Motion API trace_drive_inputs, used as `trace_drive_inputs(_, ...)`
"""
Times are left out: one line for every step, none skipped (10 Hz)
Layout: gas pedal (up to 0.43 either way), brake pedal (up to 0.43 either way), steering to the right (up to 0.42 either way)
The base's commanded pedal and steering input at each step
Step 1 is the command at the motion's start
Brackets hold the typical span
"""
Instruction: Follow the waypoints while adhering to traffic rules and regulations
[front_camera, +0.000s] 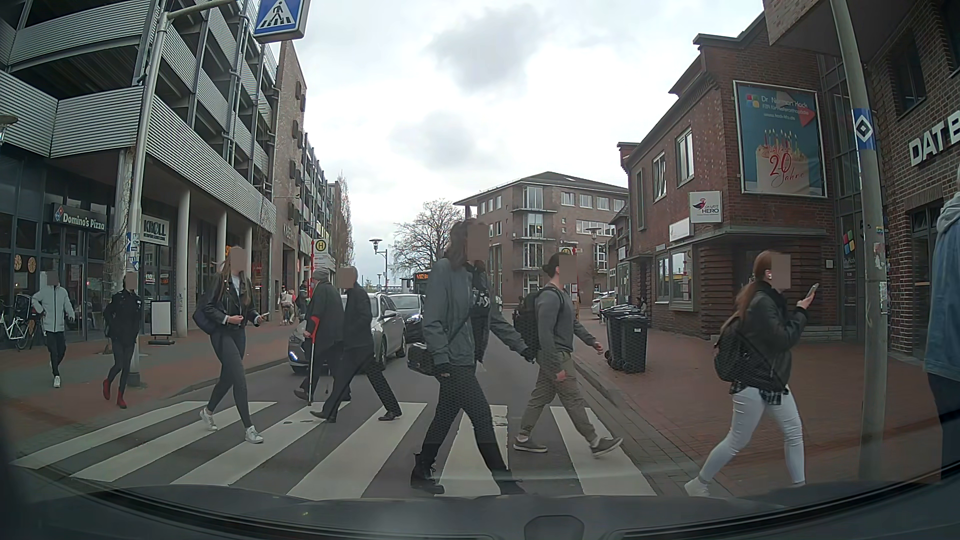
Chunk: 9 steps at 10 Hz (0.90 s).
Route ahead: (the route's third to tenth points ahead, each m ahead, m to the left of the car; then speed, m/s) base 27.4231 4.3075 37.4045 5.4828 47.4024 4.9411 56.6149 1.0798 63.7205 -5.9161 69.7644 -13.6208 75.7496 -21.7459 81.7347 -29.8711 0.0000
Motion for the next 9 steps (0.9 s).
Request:
trace_drive_inputs(0.0,0.274,-0.001)
trace_drive_inputs(0.0,0.274,-0.001)
trace_drive_inputs(0.0,0.274,-0.001)
trace_drive_inputs(0.0,0.274,-0.001)
trace_drive_inputs(0.0,0.274,-0.001)
trace_drive_inputs(0.0,0.274,-0.001)
trace_drive_inputs(0.0,0.274,-0.001)
trace_drive_inputs(0.0,0.274,-0.001)
trace_drive_inputs(0.0,0.274,-0.001)
